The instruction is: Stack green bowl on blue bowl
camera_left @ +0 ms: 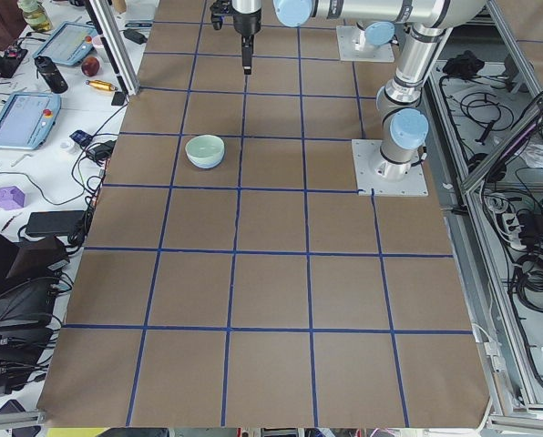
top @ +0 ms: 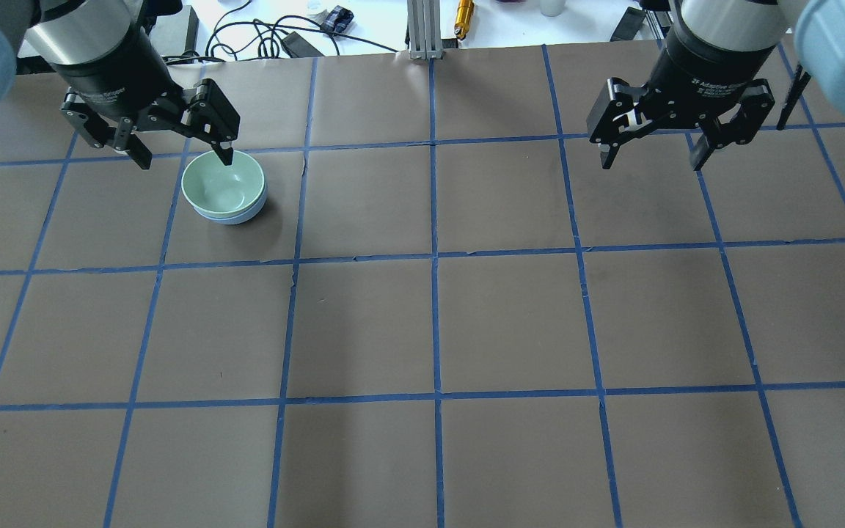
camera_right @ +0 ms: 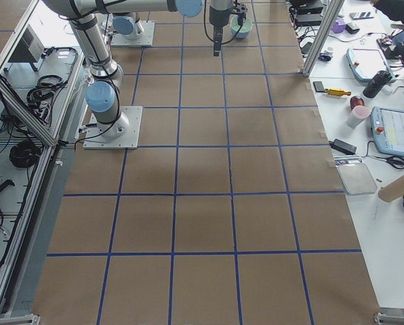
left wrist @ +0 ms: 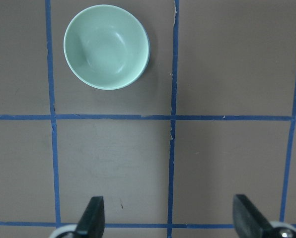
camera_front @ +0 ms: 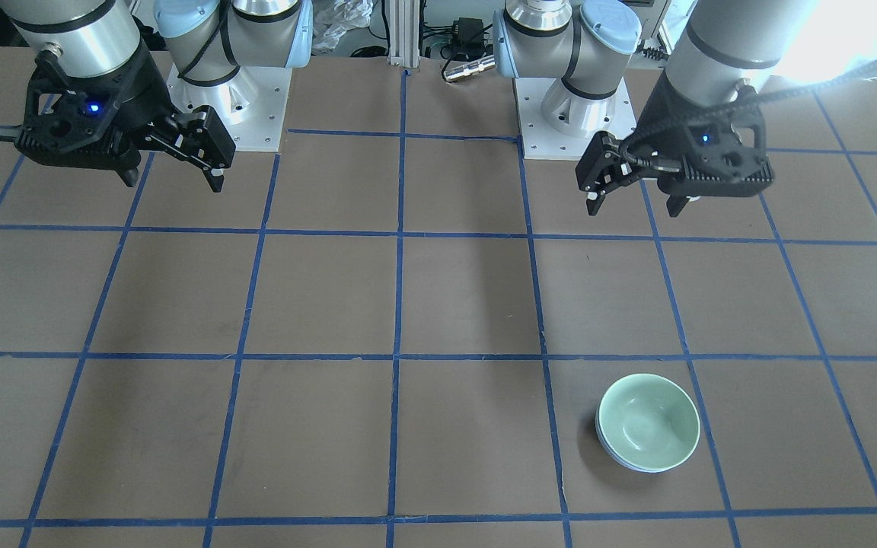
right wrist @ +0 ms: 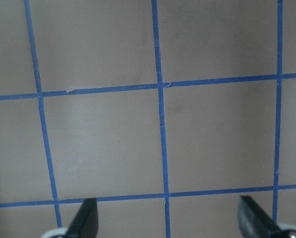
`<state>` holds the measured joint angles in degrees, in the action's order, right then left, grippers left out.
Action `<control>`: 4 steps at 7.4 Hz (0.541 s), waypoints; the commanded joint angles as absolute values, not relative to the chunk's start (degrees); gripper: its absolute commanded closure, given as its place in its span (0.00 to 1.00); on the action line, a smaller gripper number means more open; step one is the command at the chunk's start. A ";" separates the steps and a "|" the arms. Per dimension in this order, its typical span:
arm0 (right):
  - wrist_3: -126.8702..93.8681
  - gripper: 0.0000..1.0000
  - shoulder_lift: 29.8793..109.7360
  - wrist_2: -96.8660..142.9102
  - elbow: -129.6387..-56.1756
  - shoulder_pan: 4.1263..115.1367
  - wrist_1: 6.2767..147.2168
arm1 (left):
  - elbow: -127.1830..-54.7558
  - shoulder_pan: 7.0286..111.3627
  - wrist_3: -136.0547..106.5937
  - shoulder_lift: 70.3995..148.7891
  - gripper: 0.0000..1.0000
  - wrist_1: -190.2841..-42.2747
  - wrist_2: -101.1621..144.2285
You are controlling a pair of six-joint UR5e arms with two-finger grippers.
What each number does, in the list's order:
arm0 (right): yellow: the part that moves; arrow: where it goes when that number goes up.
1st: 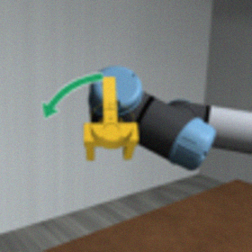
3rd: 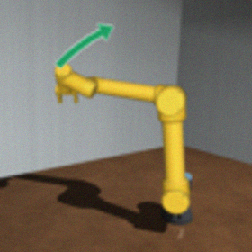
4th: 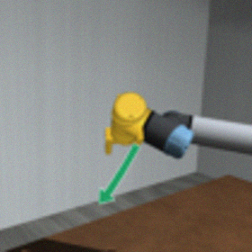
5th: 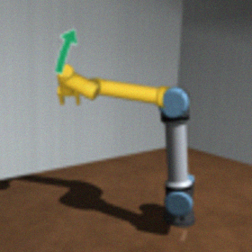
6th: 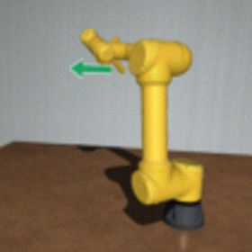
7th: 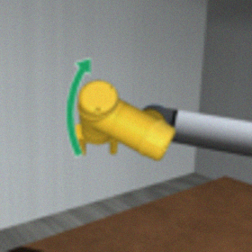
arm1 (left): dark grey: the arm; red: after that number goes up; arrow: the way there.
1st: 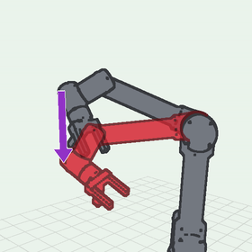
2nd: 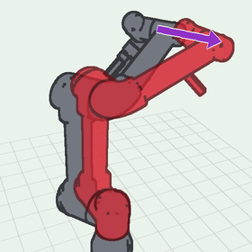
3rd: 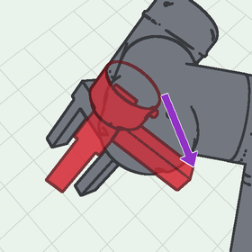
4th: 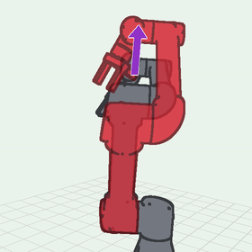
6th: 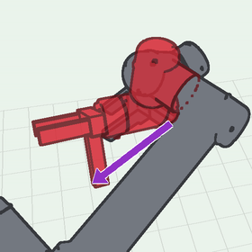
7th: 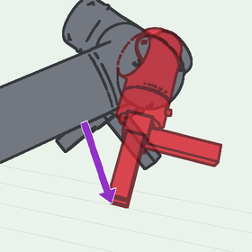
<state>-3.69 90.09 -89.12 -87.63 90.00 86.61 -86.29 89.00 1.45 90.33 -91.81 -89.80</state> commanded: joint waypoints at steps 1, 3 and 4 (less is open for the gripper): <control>-3.69 0.00 90.09 -89.12 -87.63 90.00 86.57 | -86.92 89.74 1.49 88.60 0.00 -92.37 -90.08; -3.69 0.00 90.09 -89.12 -87.63 90.00 86.57 | -86.75 89.74 1.58 88.51 0.00 -92.37 -90.44; -3.69 0.00 90.09 -89.12 -87.71 90.00 86.57 | -86.66 89.74 1.67 88.51 0.00 -92.29 -90.35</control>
<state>-3.69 90.09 -89.12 -87.64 90.00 86.59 -86.76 89.72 1.59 88.56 -92.35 -90.35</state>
